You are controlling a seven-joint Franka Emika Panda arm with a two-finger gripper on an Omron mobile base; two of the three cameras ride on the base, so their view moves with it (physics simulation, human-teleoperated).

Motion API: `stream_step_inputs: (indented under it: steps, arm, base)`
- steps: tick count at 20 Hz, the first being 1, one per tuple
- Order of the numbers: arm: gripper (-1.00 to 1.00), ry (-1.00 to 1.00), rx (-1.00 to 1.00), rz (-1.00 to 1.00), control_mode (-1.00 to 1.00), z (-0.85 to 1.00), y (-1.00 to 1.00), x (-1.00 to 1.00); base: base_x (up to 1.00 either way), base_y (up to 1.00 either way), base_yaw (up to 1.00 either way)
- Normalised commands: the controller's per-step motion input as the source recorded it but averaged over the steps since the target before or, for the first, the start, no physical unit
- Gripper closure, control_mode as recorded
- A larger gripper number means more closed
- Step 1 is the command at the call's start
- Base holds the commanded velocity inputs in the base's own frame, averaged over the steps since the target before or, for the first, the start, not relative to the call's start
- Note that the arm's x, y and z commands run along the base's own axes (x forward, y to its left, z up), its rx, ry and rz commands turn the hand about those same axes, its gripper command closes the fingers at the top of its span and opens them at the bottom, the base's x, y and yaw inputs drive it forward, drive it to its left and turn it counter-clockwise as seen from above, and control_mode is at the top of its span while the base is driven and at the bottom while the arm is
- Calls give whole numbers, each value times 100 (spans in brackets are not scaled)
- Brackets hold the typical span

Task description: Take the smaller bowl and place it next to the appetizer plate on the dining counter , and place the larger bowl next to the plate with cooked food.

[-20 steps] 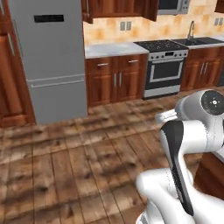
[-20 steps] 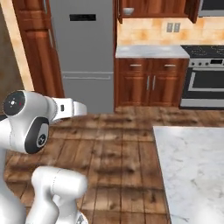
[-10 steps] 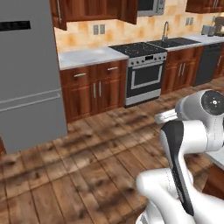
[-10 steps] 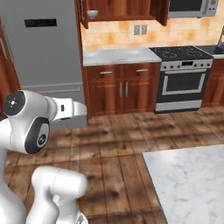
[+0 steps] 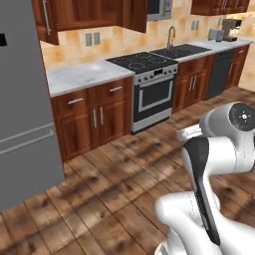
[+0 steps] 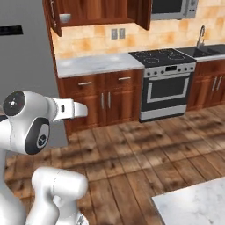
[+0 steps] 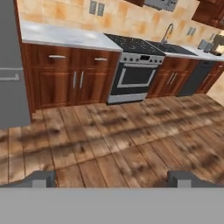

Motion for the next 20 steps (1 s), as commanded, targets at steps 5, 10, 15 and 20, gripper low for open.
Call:
stream_step_inputs:
  steps: [5,10,15,20]
  arm:
    - [-100,0,0,0,100,0,0,0]
    - [-100,0,0,0,100,0,0,0]
    - [-100,0,0,0,100,0,0,0]
    - [-100,0,0,0,100,0,0,0]
  base:
    - [100,8,-20]
    - [100,0,-1]
    - [100,-1,5]
    - [100,-4,19]
